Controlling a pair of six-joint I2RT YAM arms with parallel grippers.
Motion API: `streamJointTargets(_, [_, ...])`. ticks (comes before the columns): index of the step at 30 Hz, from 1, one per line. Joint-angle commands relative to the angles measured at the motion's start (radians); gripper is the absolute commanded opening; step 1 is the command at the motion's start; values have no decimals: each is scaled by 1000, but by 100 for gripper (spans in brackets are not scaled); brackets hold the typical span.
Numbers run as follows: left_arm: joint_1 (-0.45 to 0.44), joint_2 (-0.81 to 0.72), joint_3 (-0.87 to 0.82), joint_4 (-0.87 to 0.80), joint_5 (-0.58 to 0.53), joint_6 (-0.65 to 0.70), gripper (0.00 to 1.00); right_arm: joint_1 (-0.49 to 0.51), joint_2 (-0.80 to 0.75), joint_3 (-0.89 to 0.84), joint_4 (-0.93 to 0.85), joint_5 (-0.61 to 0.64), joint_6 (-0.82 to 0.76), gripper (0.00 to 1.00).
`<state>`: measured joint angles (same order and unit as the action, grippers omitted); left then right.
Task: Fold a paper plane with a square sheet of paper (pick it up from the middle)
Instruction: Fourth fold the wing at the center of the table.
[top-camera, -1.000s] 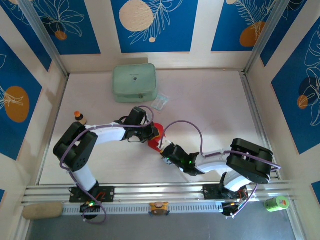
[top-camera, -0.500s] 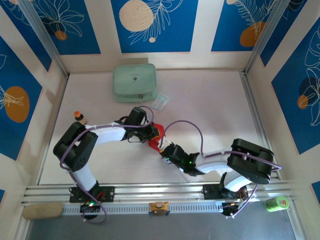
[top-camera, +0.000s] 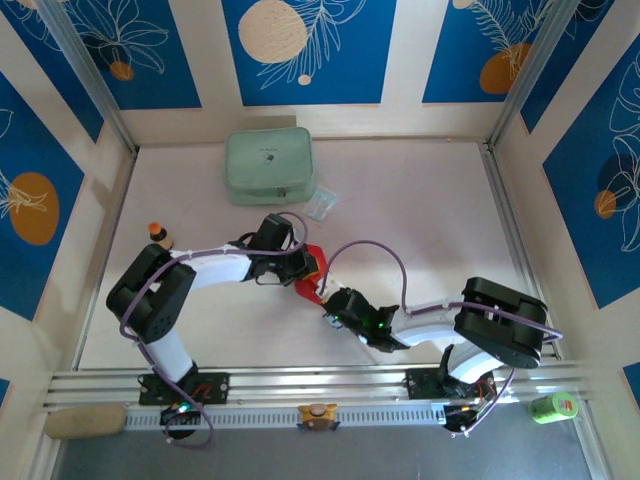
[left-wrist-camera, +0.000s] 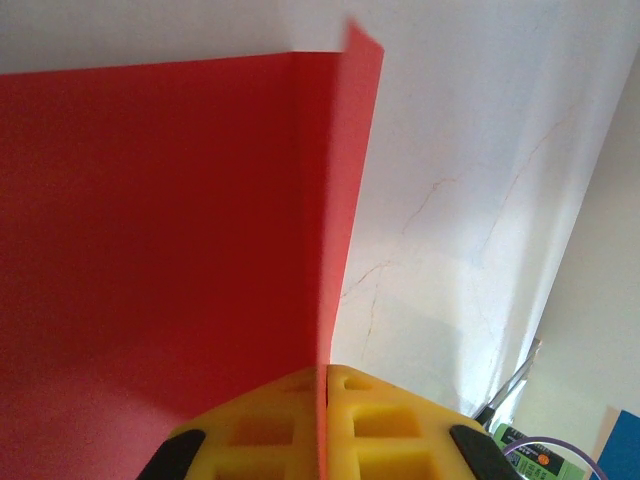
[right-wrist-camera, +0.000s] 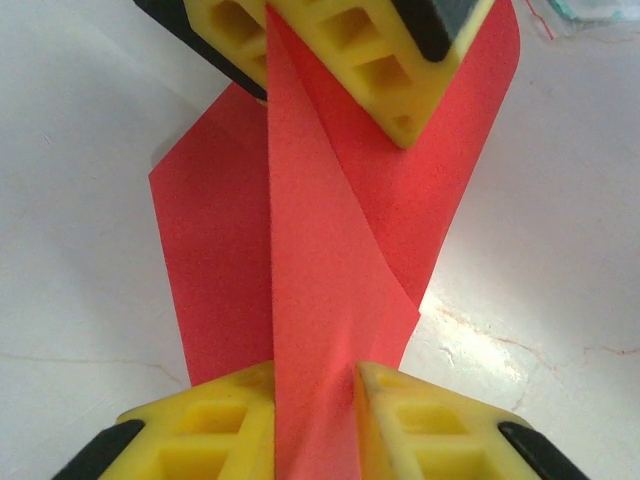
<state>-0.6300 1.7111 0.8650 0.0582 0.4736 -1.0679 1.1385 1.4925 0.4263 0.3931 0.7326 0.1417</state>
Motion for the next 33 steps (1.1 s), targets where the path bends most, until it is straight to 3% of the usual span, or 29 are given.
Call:
streamJointTargets(1, [9,-1,0,-25,-1,-6,6,0,-22,28,-4,-2,14,26])
streamJointTargets(11, [10,-6,-1,-33,-7,-5,6,-5,-17,26,-18,-30,33,18])
streamJointTargets(19, [9,-7,2,-37,-9,-3,7,-8,-37,45,-52,-33,50,27])
streamJointTargets(23, [9,-5,0,-32,-7,-4,7,-13,-38,49,-63,-38,47,22])
streamJointTargets(33, [9,-11,-3,-30,-7,-5,8,-19,-27,58,-105,-38,69,18])
